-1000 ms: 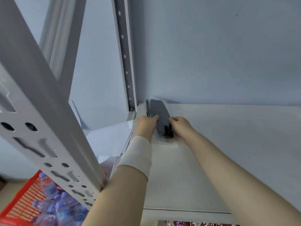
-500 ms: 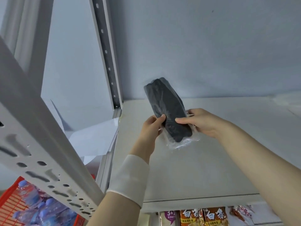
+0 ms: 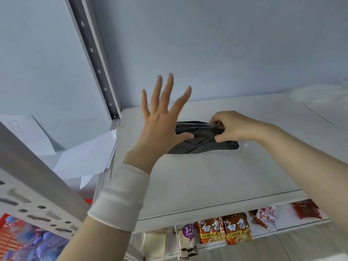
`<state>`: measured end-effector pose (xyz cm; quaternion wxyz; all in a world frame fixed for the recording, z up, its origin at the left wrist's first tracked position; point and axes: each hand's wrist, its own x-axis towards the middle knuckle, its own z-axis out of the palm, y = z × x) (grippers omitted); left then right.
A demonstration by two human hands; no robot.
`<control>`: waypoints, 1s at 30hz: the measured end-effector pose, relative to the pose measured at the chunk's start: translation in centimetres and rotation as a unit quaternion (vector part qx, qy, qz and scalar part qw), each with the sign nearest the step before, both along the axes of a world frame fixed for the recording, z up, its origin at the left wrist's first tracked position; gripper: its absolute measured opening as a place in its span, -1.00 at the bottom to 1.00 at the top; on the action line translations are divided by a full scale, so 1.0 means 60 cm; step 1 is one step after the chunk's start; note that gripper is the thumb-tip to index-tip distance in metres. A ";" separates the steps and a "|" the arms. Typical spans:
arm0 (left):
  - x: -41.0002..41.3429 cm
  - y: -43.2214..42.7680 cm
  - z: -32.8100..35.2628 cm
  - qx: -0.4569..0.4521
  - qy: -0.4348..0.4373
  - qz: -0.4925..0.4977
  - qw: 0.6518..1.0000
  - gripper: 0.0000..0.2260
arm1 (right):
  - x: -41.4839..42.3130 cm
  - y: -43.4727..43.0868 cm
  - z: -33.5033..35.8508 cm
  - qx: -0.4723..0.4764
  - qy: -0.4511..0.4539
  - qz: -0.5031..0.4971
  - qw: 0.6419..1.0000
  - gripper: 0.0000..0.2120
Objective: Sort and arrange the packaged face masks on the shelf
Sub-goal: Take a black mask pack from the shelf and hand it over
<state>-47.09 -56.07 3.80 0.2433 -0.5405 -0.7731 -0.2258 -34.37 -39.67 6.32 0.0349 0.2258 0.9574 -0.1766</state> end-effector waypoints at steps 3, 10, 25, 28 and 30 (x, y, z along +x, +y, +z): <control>-0.009 0.009 -0.007 -0.263 -0.034 -0.022 0.964 -0.19 | 0.006 -0.002 -0.019 0.046 0.009 0.032 0.998 -0.68; -0.017 0.025 -0.010 -0.274 -0.046 0.023 0.960 -0.58 | 0.013 -0.004 -0.018 0.146 -0.054 0.062 0.986 -0.64; -0.015 0.018 -0.007 -0.320 -0.103 0.024 0.942 -0.58 | 0.094 0.032 -0.104 -0.264 0.274 -0.111 0.918 -0.53; -0.018 0.017 -0.016 -0.291 -0.052 0.032 0.955 -0.52 | 0.076 0.021 -0.124 -0.294 0.319 -0.128 0.892 -0.66; -0.019 0.000 -0.039 -0.187 -0.032 0.048 0.981 -0.33 | 0.070 0.022 -0.130 -0.325 0.337 -0.130 0.874 -0.67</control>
